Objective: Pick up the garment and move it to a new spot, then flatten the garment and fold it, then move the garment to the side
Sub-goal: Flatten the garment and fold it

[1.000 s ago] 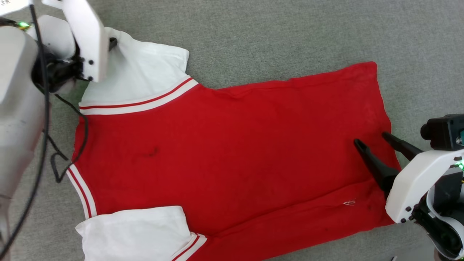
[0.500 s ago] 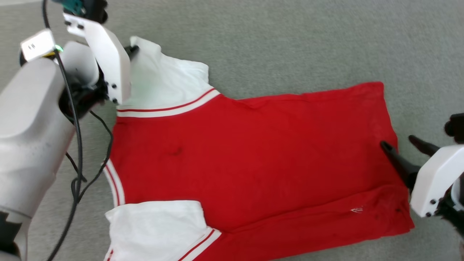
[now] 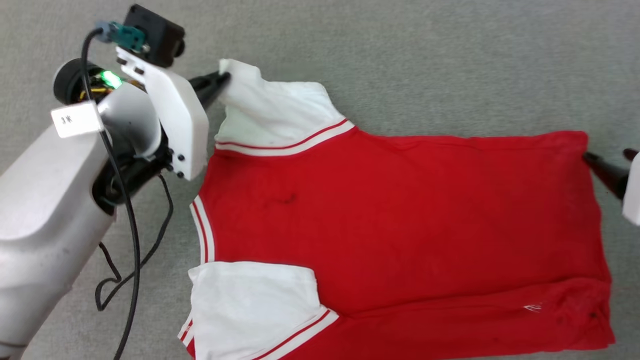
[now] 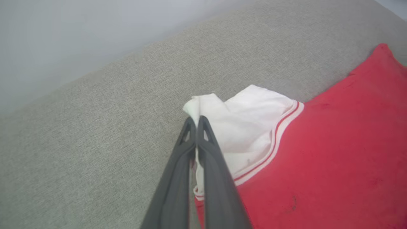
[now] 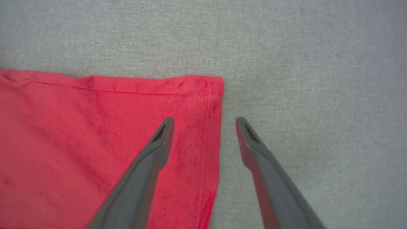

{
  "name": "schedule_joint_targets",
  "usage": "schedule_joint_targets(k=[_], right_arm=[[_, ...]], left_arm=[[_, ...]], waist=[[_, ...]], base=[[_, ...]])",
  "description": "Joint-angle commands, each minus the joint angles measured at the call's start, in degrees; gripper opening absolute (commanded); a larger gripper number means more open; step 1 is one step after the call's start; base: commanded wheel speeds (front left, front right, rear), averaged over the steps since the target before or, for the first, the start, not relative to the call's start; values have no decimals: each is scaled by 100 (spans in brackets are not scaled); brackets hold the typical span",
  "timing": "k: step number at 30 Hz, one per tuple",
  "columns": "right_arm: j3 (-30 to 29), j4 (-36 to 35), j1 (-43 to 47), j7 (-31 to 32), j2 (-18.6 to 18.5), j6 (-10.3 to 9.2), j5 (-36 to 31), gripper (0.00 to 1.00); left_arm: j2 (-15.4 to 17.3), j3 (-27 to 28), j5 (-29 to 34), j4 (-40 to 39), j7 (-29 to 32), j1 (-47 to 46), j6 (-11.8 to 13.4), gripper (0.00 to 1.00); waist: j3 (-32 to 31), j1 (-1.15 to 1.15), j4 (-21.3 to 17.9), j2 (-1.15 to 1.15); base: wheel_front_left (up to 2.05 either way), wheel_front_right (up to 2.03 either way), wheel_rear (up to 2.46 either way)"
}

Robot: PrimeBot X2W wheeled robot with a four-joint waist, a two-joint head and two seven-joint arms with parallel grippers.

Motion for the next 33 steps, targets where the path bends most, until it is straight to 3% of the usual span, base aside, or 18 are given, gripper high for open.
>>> schedule_joint_targets(k=[1,9,17,18,19,33], right_arm=[[-29,161,-183,35,-80,-5,-40,100],[174,1222,-758,-110,-237,-5,-264,100],[797,2058,-771,-390,-313,-3,-254,100],[894,2131,-735,-413,-312,-2,-231,35],[980,2173,-713,-474,-327,-1,-197,0],[1135,2310,-685,-2231,-684,-6,435,0]], left_arm=[[52,8,39,-202,5,96,70,0],[257,-14,123,-1246,61,354,375,0],[330,-27,128,-1787,54,519,561,0],[333,-32,116,-1808,47,544,576,0],[339,-36,112,-1822,36,565,585,0],[394,114,-63,-1556,-447,1154,815,0]], waist=[[129,0,126,0],[337,0,368,0],[444,0,519,0],[443,0,525,0],[436,0,529,0],[-226,0,447,0]], base=[[0,0,0],[0,0,0],[0,0,0],[0,0,0],[0,0,0],[0,0,0]])
